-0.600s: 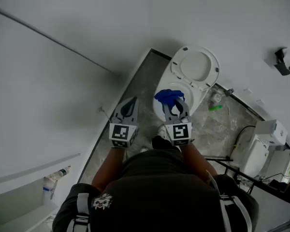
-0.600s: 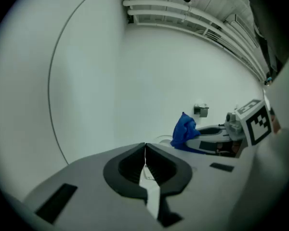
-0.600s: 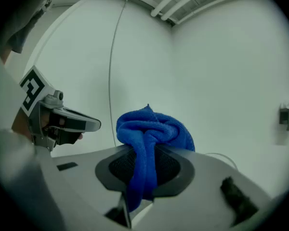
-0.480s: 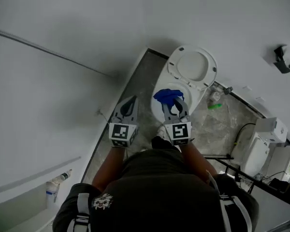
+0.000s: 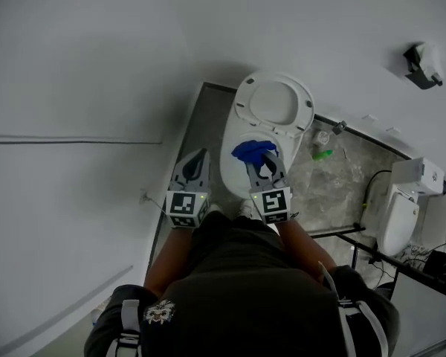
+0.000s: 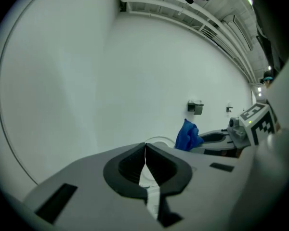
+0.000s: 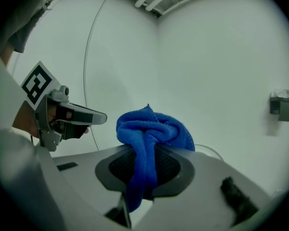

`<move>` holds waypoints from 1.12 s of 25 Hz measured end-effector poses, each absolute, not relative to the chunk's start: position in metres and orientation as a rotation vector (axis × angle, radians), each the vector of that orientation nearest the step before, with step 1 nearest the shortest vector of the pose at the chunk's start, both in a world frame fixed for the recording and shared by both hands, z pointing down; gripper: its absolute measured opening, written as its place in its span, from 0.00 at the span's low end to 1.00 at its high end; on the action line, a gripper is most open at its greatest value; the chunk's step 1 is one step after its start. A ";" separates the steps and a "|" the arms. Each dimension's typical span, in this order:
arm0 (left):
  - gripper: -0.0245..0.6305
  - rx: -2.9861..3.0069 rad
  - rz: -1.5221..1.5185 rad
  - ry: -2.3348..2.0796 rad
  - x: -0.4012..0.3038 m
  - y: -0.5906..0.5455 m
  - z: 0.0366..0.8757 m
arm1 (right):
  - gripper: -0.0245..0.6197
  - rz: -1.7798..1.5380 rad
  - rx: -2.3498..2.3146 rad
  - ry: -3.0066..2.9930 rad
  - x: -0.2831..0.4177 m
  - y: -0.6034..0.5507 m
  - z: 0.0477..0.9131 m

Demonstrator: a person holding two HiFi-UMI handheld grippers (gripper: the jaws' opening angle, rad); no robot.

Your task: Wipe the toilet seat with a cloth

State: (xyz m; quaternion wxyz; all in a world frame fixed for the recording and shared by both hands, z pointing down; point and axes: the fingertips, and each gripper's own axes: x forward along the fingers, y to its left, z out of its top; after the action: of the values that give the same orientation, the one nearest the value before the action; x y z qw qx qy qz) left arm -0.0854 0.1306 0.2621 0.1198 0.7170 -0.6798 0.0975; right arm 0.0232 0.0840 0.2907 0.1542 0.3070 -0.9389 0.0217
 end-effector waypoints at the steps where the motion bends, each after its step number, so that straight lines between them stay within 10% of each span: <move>1: 0.05 2.105 0.282 -1.974 -0.084 0.124 0.263 | 0.17 0.067 0.893 -2.682 0.024 0.078 0.293; 28: 0.05 2.316 0.342 -1.500 -0.131 -0.059 0.353 | 0.17 0.325 1.191 -2.238 -0.023 -0.106 0.407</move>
State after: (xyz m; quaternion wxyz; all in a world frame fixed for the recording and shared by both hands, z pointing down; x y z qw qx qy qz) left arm -0.1310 -0.0590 0.3534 0.1794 0.8195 -0.5307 0.1212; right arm -0.0231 -0.1063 0.4073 0.2887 0.4460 -0.8384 0.1217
